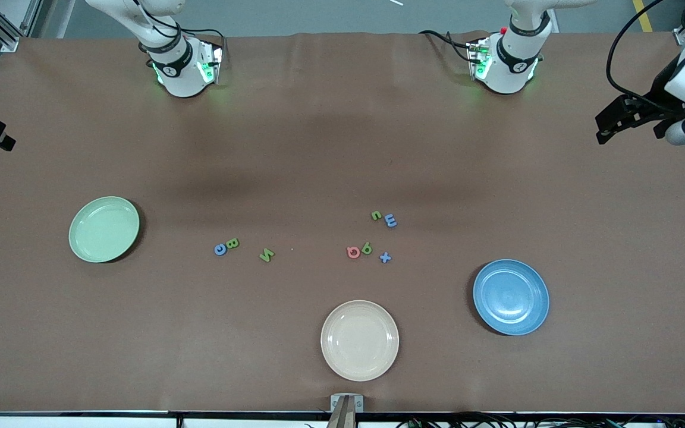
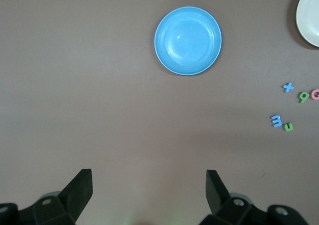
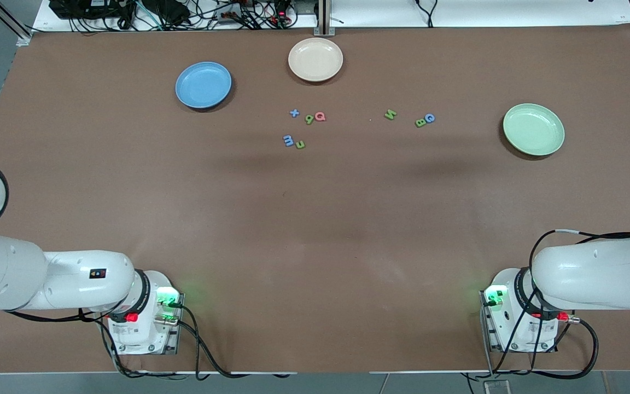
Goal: Sort upper and lower case letters into plates
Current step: 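Raise both grippers from rest and move toward the foam letters, then grasp the blue 3 with the left gripper while the right gripper approaches letters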
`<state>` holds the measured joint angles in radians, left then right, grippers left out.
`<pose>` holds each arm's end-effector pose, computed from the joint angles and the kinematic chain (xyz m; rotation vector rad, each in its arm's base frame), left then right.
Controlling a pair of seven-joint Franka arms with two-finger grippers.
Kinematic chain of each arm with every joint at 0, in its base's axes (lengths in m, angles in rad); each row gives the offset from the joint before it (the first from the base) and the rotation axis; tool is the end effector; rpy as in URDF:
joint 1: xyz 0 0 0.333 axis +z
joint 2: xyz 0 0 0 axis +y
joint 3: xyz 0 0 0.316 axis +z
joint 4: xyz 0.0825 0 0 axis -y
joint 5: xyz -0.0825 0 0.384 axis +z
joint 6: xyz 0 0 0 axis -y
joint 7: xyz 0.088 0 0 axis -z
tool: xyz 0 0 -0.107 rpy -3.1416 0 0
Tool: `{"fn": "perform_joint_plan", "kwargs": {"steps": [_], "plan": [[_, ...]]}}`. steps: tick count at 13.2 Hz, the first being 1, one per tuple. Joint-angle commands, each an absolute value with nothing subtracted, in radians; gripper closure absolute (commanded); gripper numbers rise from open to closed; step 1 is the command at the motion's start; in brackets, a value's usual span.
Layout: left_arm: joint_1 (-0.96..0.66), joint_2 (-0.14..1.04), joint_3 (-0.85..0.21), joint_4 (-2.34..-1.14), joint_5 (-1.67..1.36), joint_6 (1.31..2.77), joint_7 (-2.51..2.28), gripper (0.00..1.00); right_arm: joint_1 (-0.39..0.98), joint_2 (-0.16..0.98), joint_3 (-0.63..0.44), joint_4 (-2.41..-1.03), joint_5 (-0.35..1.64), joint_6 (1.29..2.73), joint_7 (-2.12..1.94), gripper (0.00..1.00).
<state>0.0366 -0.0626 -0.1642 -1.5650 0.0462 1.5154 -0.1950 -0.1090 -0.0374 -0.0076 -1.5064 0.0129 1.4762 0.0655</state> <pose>0.5256 -0.0654 0.6560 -3.0859 -0.1088 -0.0325 0.5296 -0.0606 0.6666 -3.1159 0.2825 -0.0118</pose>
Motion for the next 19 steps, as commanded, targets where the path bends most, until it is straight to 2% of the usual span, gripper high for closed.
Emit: {"fn": "perform_joint_plan", "kwargs": {"steps": [1,6,9,11,15,19], "plan": [[0.038,-0.046,-0.169,-1.532,0.054,1.494,-0.202,0.00,-0.120,-0.058,0.003,-1.519,0.008,1.471,0.061,0.00],[0.037,-0.045,-0.172,-1.525,0.058,1.494,-0.189,0.00,-0.120,-0.058,0.005,-1.519,0.008,1.473,0.063,0.00],[0.017,0.029,-0.182,-1.532,0.054,1.561,-0.204,0.00,-0.114,-0.057,0.009,-1.519,0.014,1.477,0.075,0.00],[-0.034,0.083,-0.212,-1.571,0.061,1.656,-0.250,0.00,-0.077,-0.048,0.011,-1.519,0.014,1.485,0.075,0.00],[-0.156,0.176,-0.222,-1.745,0.052,1.926,-0.438,0.00,0.006,0.021,0.011,-1.517,0.017,1.537,0.113,0.00],[-0.297,0.363,-0.221,-1.746,0.063,2.107,-0.706,0.00,0.078,0.095,0.011,-1.520,0.020,1.546,0.136,0.00]]}}
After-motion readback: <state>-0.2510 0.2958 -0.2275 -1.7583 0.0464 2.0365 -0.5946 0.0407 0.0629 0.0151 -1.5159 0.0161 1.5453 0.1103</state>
